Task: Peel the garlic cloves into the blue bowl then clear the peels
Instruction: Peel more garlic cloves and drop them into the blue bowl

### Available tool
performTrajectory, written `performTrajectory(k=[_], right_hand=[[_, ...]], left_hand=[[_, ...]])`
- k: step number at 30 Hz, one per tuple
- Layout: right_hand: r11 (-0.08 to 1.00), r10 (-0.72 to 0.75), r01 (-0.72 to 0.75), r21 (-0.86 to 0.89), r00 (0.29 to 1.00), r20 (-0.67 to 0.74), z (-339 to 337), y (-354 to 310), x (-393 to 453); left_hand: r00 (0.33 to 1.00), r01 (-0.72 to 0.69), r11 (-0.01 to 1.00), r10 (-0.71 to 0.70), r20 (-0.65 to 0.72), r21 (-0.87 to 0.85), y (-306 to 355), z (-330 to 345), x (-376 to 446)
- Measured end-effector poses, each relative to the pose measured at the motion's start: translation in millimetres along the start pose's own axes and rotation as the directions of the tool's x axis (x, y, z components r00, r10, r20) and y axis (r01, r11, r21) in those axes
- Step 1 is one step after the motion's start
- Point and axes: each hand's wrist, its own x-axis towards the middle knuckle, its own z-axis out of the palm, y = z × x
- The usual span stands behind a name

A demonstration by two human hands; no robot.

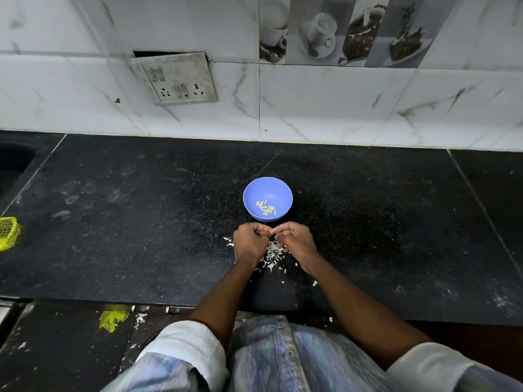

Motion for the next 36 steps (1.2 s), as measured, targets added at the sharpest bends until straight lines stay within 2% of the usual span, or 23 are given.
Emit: performTrajectory(k=[3, 11, 18, 25, 30, 33, 35, 36], right_hand=[[0.995, -0.072, 0.069, 0.072, 0.997, 0.039, -0.6, -2.1, -2.2], [0.991, -0.106, 0.108, 0.076, 0.994, -0.029, 1.8, 2.4, -1.6], [0.983, -0.145, 0.152, 0.107, 0.987, -0.074, 6.8, 1.3, -5.7], [0.981, -0.103, 0.125, 0.147, 0.983, -0.153, 8.8, 2.9, -5.6], [0.983, -0.14, 0.153, 0.098, 0.983, -0.121, 10.2, 2.2, -10.1], [0.971, -0.237, 0.236, -0.027, 0.966, -0.103, 8.9, 5.1, -11.1], [0.947, -0.31, 0.298, -0.117, 0.945, -0.107, 7.4, 5.3, -11.6], [0.938, -0.335, 0.32, -0.134, 0.936, -0.108, 6.6, 4.7, -11.9]], left_hand=[[1.0, -0.013, 0.999, 0.013, -0.005, 0.03, 1.3, -1.3, -2.6], [0.999, -0.033, 0.995, 0.031, 0.015, 0.089, -1.7, 0.5, -5.2], [0.993, 0.09, 0.993, -0.096, 0.068, 0.08, -2.1, 5.0, -4.0], [1.0, 0.012, 1.0, -0.012, 0.008, -0.009, -0.7, 5.7, -8.3], [0.999, -0.006, 0.999, 0.008, -0.033, 0.05, -0.9, 4.9, -11.2], [0.99, 0.14, 0.989, -0.14, 0.01, 0.041, 1.9, 7.0, -10.7], [0.931, 0.365, 0.917, -0.352, 0.099, -0.164, 7.0, 8.1, -8.5], [0.877, 0.479, 0.827, -0.438, 0.196, -0.295, 10.3, 8.3, -7.6]])
